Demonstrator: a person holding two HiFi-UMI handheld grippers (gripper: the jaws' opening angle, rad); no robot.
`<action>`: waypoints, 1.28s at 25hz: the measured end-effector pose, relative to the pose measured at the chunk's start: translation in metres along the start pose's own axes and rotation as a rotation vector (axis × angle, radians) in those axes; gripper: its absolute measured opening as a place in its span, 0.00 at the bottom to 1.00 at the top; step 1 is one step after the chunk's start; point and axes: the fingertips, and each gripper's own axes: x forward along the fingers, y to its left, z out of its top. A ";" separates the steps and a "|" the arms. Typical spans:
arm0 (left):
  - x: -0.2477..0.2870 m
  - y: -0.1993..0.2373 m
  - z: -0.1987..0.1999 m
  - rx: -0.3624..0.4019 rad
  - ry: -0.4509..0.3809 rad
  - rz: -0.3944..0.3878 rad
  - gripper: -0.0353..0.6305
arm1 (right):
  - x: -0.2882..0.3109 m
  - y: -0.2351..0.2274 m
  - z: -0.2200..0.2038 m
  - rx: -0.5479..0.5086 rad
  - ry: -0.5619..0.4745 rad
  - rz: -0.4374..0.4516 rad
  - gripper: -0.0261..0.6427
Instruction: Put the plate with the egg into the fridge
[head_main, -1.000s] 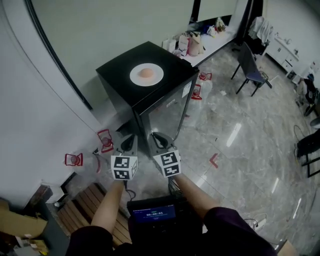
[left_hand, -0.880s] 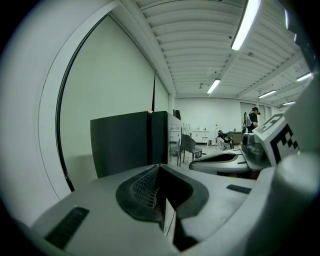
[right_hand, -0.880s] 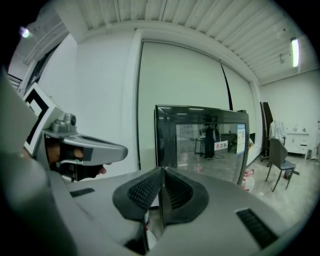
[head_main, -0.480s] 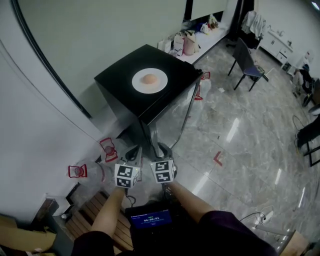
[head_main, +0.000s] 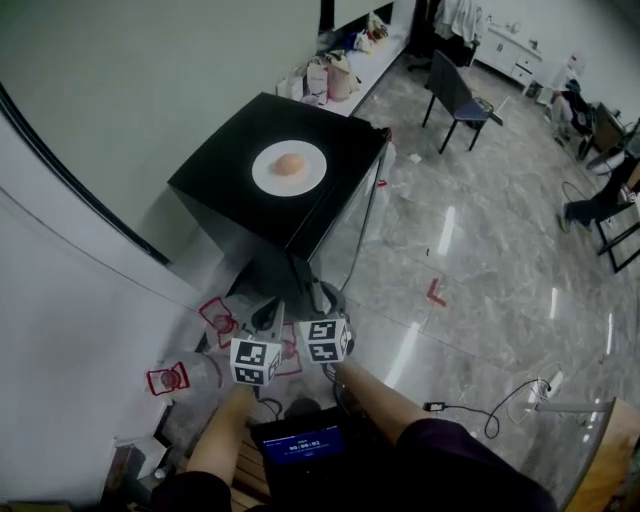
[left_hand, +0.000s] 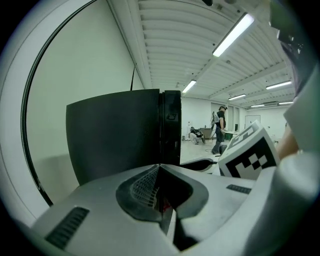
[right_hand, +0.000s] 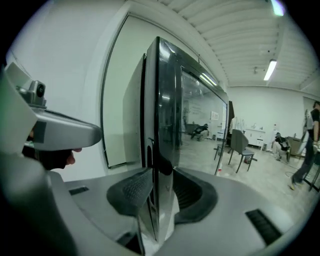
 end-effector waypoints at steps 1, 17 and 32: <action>-0.002 0.002 -0.002 0.000 0.001 -0.021 0.07 | 0.001 0.001 0.000 0.009 -0.004 -0.031 0.20; 0.004 0.003 -0.006 0.041 -0.002 -0.174 0.07 | -0.006 0.000 -0.003 0.011 -0.001 -0.087 0.17; 0.010 -0.023 0.005 0.072 -0.017 -0.211 0.07 | -0.017 -0.006 0.000 0.042 0.004 -0.037 0.15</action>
